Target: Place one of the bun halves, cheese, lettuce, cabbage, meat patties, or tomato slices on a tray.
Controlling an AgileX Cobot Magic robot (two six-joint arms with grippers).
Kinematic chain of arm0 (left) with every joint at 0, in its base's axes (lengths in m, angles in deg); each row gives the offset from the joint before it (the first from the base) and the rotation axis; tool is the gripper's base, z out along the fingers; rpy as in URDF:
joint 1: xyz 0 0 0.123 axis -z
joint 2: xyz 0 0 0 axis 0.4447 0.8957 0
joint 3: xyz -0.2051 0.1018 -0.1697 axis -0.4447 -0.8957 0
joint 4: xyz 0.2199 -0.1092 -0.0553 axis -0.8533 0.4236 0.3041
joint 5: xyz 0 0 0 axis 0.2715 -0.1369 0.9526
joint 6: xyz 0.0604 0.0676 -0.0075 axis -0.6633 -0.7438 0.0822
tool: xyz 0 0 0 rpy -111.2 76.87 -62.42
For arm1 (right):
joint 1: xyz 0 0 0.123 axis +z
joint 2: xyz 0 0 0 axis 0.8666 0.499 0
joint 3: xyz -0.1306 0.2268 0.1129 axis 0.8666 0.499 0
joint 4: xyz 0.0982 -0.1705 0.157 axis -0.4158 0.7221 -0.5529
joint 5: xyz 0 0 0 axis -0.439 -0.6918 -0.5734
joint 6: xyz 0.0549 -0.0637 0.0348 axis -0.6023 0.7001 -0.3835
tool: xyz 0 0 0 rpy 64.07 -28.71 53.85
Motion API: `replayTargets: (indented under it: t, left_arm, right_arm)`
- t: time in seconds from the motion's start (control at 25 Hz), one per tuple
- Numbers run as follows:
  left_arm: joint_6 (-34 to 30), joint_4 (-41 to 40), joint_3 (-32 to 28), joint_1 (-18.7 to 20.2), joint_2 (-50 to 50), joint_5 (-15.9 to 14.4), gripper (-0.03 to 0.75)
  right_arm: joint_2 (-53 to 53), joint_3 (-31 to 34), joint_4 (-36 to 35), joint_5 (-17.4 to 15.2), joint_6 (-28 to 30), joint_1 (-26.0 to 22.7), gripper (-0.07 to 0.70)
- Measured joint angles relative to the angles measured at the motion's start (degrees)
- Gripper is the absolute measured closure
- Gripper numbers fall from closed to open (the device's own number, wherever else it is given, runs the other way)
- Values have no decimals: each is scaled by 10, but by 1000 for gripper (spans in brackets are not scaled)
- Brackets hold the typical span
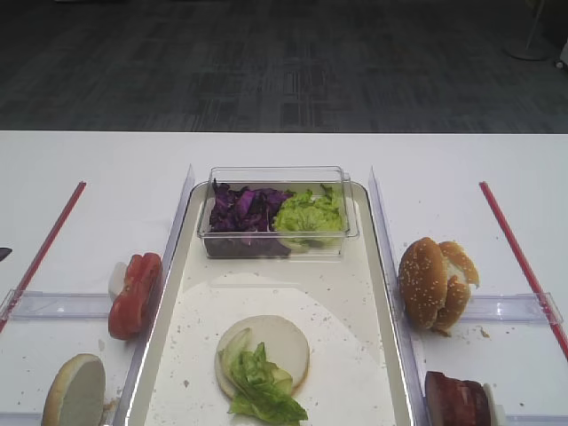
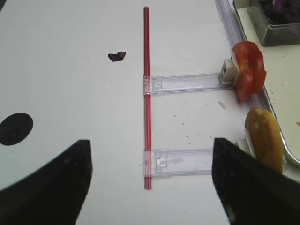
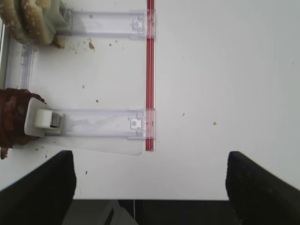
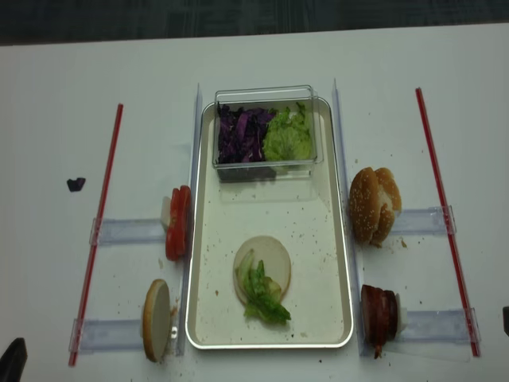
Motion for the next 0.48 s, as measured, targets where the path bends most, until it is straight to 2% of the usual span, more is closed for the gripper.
replayTargets:
  t: [0.24,0.48]
  left_arm:
    - [0,0,0,0,0,0,224]
    - [0,0,0,0,0,0,224]
  right_arm:
    - [-64,18,-3,36,-5,0,-17]
    - [-124,23,-15,43,2,0,1]
